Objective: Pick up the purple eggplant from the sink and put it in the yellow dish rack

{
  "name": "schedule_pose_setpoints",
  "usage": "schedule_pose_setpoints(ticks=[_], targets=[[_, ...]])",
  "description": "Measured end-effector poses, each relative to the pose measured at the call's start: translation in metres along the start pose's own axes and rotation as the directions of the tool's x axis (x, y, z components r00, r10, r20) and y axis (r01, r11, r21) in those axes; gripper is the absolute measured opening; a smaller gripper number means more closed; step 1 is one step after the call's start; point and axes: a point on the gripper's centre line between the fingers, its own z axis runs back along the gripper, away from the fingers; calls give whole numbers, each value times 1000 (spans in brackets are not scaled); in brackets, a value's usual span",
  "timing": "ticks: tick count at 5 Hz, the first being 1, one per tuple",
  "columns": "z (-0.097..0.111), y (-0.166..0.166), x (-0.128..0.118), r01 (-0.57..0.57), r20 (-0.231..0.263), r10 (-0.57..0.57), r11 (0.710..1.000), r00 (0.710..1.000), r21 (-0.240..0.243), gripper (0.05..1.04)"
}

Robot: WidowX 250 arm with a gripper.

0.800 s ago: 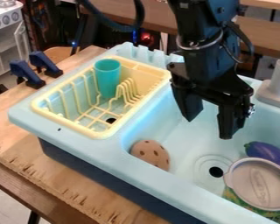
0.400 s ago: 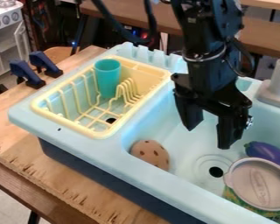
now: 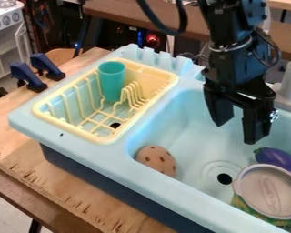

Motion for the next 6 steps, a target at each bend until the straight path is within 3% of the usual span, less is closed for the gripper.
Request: schedule_pose_setpoints(ticks=[1, 2, 3, 4, 5, 6], targets=[[-10, -4, 13, 85, 19, -84, 993, 996, -78, 1001], [-21, -10, 11, -130, 166, 133, 991, 977, -26, 1000], [-9, -31, 13, -320, 308, 297, 947, 904, 28, 1000], [-12, -48, 11, -533, 401, 467, 844, 788, 64, 1000], [-8, -54, 16, -726, 483, 647, 687, 590, -32, 1000], [-15, -46, 18, -866, 507, 749, 500, 427, -10, 1001]])
